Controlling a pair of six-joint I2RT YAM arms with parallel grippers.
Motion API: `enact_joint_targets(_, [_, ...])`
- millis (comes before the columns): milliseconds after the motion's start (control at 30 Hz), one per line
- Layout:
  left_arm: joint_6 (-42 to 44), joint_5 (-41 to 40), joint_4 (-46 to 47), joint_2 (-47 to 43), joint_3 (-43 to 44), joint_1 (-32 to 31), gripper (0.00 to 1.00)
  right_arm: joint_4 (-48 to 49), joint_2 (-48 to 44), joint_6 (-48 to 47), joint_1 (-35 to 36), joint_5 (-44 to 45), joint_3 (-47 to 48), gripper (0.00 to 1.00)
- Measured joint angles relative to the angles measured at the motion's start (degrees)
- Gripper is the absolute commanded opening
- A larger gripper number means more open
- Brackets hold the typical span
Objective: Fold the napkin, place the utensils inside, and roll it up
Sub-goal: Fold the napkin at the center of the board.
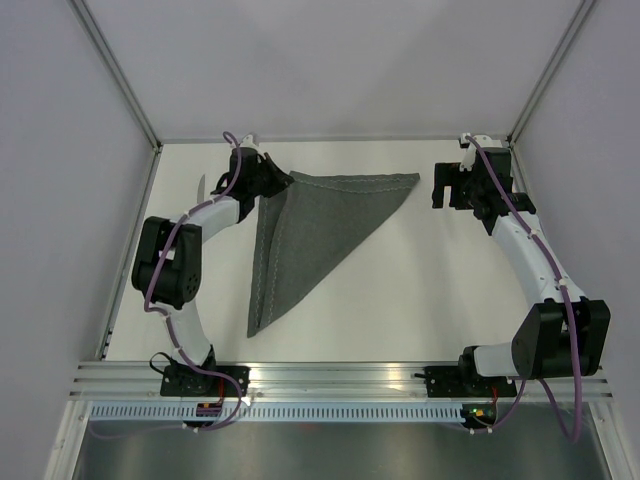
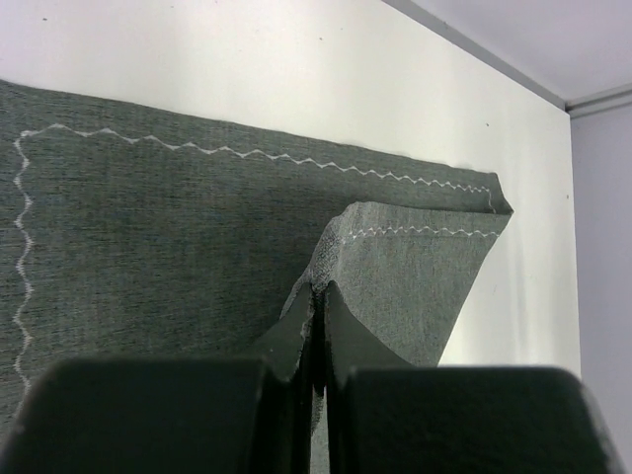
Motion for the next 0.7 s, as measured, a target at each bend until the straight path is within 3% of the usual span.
enact_joint_targets(700, [0.0,1.9,-2.3,3.7,3.9,4.2,0.02,0.0,0.4,-0.1,0.4,0.0,0.0,0.98])
